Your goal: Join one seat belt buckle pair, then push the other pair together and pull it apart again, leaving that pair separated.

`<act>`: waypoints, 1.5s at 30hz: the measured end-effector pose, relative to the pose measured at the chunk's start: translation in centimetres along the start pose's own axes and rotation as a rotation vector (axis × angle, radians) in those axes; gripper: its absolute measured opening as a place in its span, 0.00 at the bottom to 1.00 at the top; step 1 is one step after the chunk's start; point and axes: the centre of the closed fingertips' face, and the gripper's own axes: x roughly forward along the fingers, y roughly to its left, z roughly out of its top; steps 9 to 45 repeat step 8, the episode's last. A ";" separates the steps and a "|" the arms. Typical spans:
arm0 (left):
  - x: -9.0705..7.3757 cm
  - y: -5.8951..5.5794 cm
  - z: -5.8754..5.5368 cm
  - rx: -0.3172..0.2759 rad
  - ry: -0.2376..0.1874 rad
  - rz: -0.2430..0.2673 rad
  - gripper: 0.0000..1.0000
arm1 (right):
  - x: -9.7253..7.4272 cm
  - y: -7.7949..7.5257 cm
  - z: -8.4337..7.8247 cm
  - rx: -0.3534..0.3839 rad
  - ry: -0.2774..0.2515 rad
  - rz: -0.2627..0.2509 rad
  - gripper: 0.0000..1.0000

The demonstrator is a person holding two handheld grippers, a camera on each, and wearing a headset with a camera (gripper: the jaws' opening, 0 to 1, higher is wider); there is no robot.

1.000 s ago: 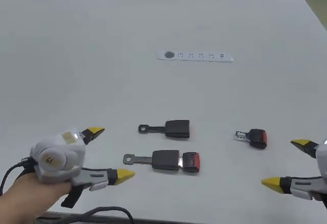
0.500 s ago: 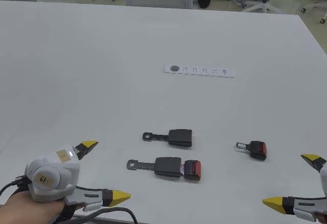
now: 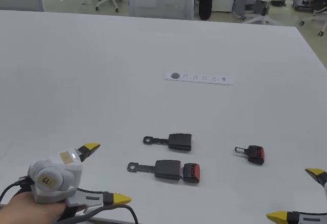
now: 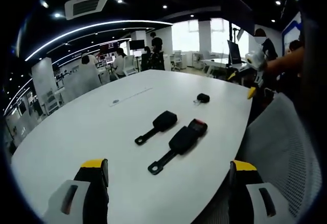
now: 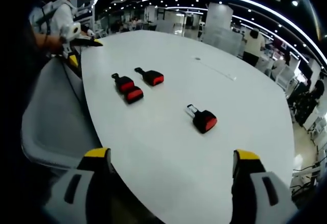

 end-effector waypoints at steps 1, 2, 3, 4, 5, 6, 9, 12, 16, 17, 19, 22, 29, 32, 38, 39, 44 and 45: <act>0.0 0.0 0.1 0.000 -0.002 0.000 1.00 | -0.2 0.0 0.4 0.019 -0.018 0.000 1.00; 0.0 0.0 0.1 0.001 -0.002 0.002 1.00 | -0.4 0.0 0.5 0.024 -0.023 0.002 1.00; -0.1 0.0 0.1 0.002 0.000 0.003 1.00 | -0.5 0.0 0.6 0.024 -0.028 0.002 1.00; -0.1 0.0 0.1 0.001 0.001 0.003 1.00 | -0.5 0.0 0.7 0.021 -0.032 0.001 1.00; -0.2 0.0 0.0 0.001 0.001 0.005 1.00 | -0.6 0.0 0.8 0.018 -0.038 -0.003 1.00; -0.2 0.1 0.0 -0.001 0.001 0.007 1.00 | -0.7 0.0 1.0 0.028 -0.047 0.000 1.00; -0.2 0.2 0.0 -0.004 0.000 0.010 1.00 | -0.9 -0.1 1.3 0.036 -0.062 -0.004 1.00; -0.2 0.2 0.0 -0.004 0.000 0.010 1.00 | -0.9 -0.1 1.3 0.036 -0.062 -0.004 1.00; -0.2 0.2 0.0 -0.004 0.000 0.010 1.00 | -0.9 -0.1 1.3 0.036 -0.062 -0.004 1.00; -0.2 0.2 0.0 -0.004 0.000 0.010 1.00 | -0.9 -0.1 1.3 0.036 -0.062 -0.004 1.00; -0.2 0.2 0.0 -0.004 0.000 0.010 1.00 | -0.9 -0.1 1.3 0.036 -0.062 -0.004 1.00; -0.2 0.2 0.0 -0.004 0.000 0.010 1.00 | -0.9 -0.1 1.3 0.036 -0.062 -0.004 1.00; -0.2 0.2 0.0 -0.004 0.000 0.010 1.00 | -0.9 -0.1 1.3 0.036 -0.062 -0.004 1.00; -0.2 0.2 0.0 -0.004 0.000 0.010 1.00 | -0.9 -0.1 1.3 0.036 -0.062 -0.004 1.00; -0.2 0.2 0.0 -0.004 0.000 0.010 1.00 | -0.9 -0.1 1.3 0.036 -0.062 -0.004 1.00; -0.2 0.2 0.0 -0.004 0.000 0.010 1.00 | -0.9 -0.1 1.3 0.036 -0.062 -0.004 1.00; -0.2 0.2 0.0 -0.004 0.000 0.010 1.00 | -0.9 -0.1 1.3 0.036 -0.062 -0.004 1.00; -0.2 0.2 0.0 -0.004 0.000 0.010 1.00 | -0.9 -0.1 1.3 0.036 -0.062 -0.004 1.00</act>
